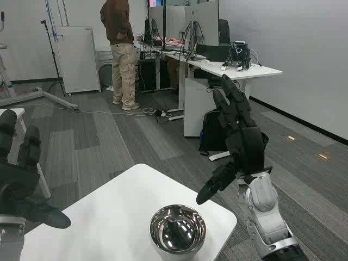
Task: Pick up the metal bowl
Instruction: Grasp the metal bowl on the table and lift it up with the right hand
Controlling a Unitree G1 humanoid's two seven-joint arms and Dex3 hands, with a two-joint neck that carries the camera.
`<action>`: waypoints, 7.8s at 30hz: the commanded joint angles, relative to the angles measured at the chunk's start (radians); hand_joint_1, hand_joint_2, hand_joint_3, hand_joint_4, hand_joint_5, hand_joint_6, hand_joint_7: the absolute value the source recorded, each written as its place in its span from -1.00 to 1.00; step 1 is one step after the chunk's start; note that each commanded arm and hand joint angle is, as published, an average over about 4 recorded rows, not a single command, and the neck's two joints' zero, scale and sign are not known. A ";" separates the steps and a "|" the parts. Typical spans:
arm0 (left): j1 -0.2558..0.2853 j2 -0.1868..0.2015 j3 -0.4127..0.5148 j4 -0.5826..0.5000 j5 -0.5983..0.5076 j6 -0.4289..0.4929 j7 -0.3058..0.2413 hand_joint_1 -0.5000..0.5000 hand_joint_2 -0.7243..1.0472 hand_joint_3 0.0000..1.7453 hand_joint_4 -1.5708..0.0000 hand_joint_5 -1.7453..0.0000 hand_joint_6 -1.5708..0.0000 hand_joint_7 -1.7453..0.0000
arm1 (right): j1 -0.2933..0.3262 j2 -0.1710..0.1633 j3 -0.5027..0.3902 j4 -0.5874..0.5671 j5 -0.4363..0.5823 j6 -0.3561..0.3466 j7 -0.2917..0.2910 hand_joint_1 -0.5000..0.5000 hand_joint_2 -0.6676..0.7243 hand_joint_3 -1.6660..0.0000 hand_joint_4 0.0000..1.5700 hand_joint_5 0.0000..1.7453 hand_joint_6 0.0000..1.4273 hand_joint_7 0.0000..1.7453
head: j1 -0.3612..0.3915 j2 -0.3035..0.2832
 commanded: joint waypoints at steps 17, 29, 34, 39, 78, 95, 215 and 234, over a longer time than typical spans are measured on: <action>0.153 -0.072 0.011 -0.218 0.093 -0.073 0.077 -1.00 -0.90 -1.00 0.90 1.00 0.97 0.60 | -0.001 -0.061 0.205 0.120 0.212 -0.307 -0.081 -0.83 0.91 1.00 -1.00 -1.00 -1.00 -0.92 | 0.013 -0.078; 0.155 -0.062 0.024 -0.222 0.096 -0.064 0.078 -1.00 -0.90 -1.00 0.90 1.00 1.00 0.60 | 0.010 -0.064 0.209 0.111 0.245 -0.279 -0.068 -0.83 0.91 1.00 -1.00 -1.00 -1.00 -0.92 | 0.135 -0.088; 0.150 -0.048 0.042 -0.220 0.088 -0.050 0.078 -1.00 -0.90 -1.00 0.88 1.00 0.97 0.60 | 0.023 -0.058 0.195 0.089 0.258 -0.207 -0.027 -0.83 0.91 1.00 -1.00 -1.00 -1.00 -0.92 | 0.264 -0.132; 0.140 -0.041 0.058 -0.213 0.080 -0.042 0.076 -1.00 -0.90 -1.00 0.86 1.00 0.97 0.60 | 0.036 -0.057 0.166 0.059 0.277 -0.103 0.052 -0.83 0.91 1.00 -1.00 -1.00 -1.00 -0.92 | 0.286 -0.183; 0.076 -0.021 0.042 -0.130 0.028 -0.040 0.068 -1.00 -0.90 -1.00 0.86 1.00 0.97 0.60 | 0.223 0.038 -0.029 0.092 0.128 0.436 0.491 -0.90 0.91 1.00 -1.00 -1.00 -1.00 -0.84 | 0.031 -0.266; 0.057 -0.018 0.030 -0.119 0.028 -0.040 0.067 -1.00 -0.90 -0.98 0.86 1.00 0.97 0.60 | 0.188 0.053 0.075 0.231 0.125 0.343 0.485 -0.90 0.91 1.00 -1.00 -1.00 -1.00 -0.76 | -0.033 -0.258; 0.087 -0.030 0.000 -0.119 0.014 -0.064 0.061 -1.00 -0.90 -1.00 0.86 1.00 0.97 0.60 | 0.050 0.008 0.577 0.568 0.064 -0.335 -0.134 0.33 -0.55 -0.14 0.38 0.67 -0.04 0.68 | 0.015 -0.191; 0.075 -0.030 -0.029 -0.077 0.005 -0.060 0.051 -1.00 -0.90 -1.00 0.86 1.00 0.97 0.60 | 0.007 -0.010 0.533 0.405 0.061 -0.136 -0.132 0.33 -0.55 -0.14 0.47 0.56 0.08 0.60 | 0.043 0.069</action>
